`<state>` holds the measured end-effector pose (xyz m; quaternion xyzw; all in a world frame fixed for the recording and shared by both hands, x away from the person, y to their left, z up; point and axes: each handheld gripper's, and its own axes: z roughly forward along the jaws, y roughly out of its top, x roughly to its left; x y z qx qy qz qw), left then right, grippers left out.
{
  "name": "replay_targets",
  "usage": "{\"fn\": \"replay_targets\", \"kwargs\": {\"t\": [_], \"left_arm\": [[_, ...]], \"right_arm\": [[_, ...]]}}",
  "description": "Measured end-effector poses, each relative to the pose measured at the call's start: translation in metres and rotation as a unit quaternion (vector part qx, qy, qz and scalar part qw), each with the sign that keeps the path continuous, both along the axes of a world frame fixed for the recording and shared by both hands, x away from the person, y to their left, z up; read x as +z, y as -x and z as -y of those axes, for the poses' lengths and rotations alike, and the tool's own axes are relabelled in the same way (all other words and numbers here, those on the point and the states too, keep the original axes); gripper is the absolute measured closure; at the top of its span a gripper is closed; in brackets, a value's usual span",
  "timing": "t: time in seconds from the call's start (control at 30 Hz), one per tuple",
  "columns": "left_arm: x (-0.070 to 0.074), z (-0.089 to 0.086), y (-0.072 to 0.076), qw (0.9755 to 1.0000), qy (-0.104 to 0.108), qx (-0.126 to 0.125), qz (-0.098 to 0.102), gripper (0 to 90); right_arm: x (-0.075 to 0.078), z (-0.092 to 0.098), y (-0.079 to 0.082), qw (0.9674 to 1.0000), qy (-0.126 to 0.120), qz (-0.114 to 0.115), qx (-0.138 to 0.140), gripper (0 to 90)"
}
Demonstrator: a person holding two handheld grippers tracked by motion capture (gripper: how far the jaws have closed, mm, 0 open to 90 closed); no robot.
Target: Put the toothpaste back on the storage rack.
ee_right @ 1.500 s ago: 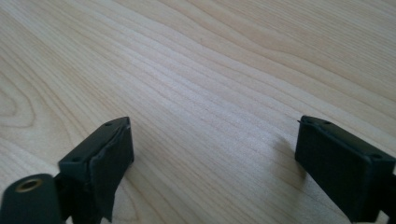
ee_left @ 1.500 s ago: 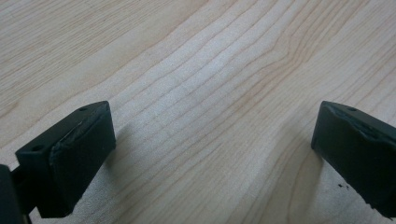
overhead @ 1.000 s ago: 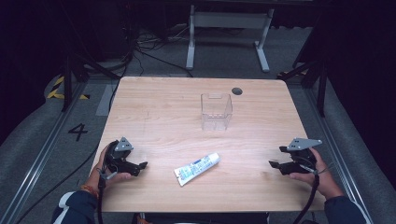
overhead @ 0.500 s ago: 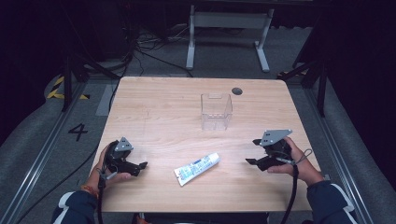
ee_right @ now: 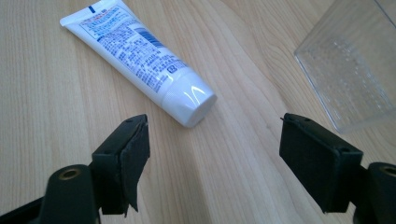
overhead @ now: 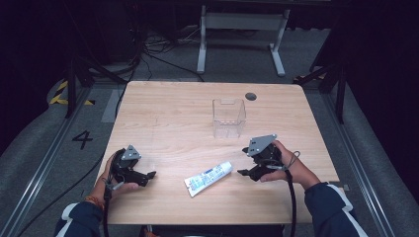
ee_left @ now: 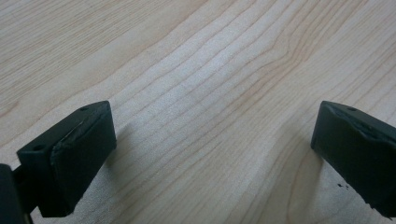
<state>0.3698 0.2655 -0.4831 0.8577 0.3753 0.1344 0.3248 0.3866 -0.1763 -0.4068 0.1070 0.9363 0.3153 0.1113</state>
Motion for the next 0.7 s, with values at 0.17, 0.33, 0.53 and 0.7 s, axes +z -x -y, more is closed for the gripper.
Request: {"fn": "replay_targets", "kwargs": {"t": [0.17, 0.33, 0.53, 0.7], "left_arm": [[0.0, 0.0, 0.0, 1.0, 0.0, 0.0, 0.0, 0.4], [0.0, 0.0, 0.0, 1.0, -0.001, -0.002, 0.0, 0.4], [0.0, 0.0, 0.0, 1.0, -0.002, -0.002, 0.001, 0.5], [0.0, -0.001, 0.0, 1.0, -0.004, -0.004, 0.003, 0.5]], "right_arm": [[0.0, -0.017, -0.001, 0.9998, 0.004, -0.001, 0.021, 25.4], [-0.002, -0.043, -0.004, 0.9985, 0.022, -0.002, 0.05, 25.4], [-0.007, -0.068, -0.003, 0.9962, 0.037, -0.006, 0.079, 25.7], [-0.011, -0.083, -0.002, 0.9938, 0.05, -0.01, 0.098, 25.9]]}}
